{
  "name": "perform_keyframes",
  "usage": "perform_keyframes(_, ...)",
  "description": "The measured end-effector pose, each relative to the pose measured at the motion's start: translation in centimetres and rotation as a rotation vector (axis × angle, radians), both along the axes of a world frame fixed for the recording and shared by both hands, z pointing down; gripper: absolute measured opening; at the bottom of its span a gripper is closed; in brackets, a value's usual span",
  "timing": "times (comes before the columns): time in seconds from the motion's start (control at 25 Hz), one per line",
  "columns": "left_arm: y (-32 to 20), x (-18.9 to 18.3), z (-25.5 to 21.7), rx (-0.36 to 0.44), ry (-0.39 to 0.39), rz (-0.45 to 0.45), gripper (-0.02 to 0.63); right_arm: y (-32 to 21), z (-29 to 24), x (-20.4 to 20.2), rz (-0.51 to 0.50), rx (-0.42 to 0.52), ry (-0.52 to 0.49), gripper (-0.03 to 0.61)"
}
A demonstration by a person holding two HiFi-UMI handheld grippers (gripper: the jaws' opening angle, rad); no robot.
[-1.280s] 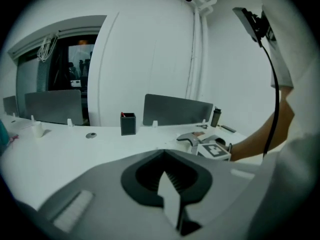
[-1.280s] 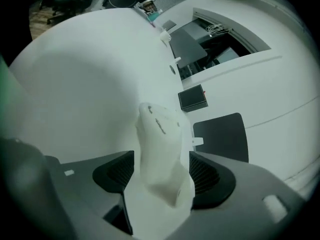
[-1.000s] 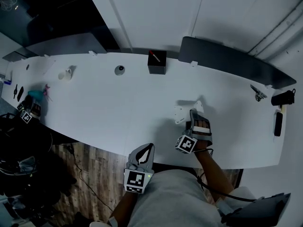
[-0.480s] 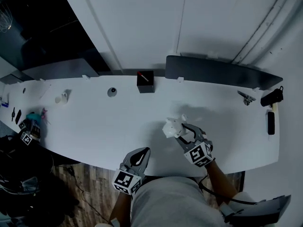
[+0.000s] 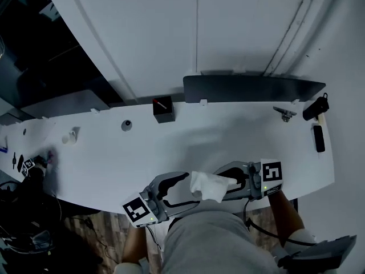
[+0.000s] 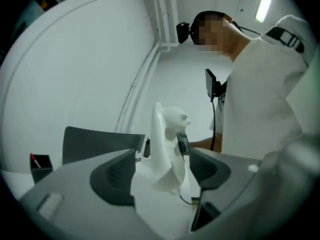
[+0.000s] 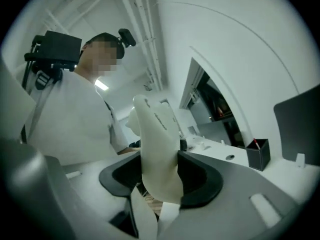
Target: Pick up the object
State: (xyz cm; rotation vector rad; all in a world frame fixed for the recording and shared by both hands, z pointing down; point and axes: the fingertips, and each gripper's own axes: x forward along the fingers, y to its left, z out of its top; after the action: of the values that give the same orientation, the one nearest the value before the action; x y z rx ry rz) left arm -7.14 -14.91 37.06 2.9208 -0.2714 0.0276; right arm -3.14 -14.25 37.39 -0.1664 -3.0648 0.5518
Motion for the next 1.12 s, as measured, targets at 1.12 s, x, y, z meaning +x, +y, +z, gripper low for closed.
perform_keyframes(1.12, -4.4, -4.0, 1.4, 0.136, -0.073, -0.640, 0.153, -8.0, 1.6, 2.6, 0.888, 0.383, 0.449, 0.002)
